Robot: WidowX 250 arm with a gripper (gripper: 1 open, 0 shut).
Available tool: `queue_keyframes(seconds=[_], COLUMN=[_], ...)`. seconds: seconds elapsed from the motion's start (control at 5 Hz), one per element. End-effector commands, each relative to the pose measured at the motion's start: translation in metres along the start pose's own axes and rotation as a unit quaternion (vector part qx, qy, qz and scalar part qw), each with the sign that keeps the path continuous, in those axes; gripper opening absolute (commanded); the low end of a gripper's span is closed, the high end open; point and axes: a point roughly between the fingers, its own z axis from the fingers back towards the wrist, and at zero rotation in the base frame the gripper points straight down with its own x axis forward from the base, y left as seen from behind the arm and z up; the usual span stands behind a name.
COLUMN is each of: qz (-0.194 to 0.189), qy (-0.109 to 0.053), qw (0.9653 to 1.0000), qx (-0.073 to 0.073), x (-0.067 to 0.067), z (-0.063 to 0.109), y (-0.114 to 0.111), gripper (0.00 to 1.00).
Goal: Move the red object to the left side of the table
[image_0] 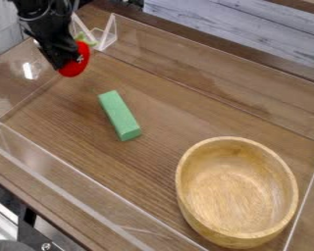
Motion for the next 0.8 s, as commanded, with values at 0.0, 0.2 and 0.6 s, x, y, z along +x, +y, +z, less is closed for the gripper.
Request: queue_keyframes(seconds=[0.0,0.2,0.6], qz=[0.014,0.028,0.052], qy=[-0.015,-0.004,0.017], qw=[0.9997,0.9996,0.9985], qx=[0.015,0.007,0.004], x=[0.0111,0.0112,0.0079], z=[0.0073,0.0051,0.0016], y=[0.0095,0.0075,0.0051], gripper=[0.0,1.0,1.0])
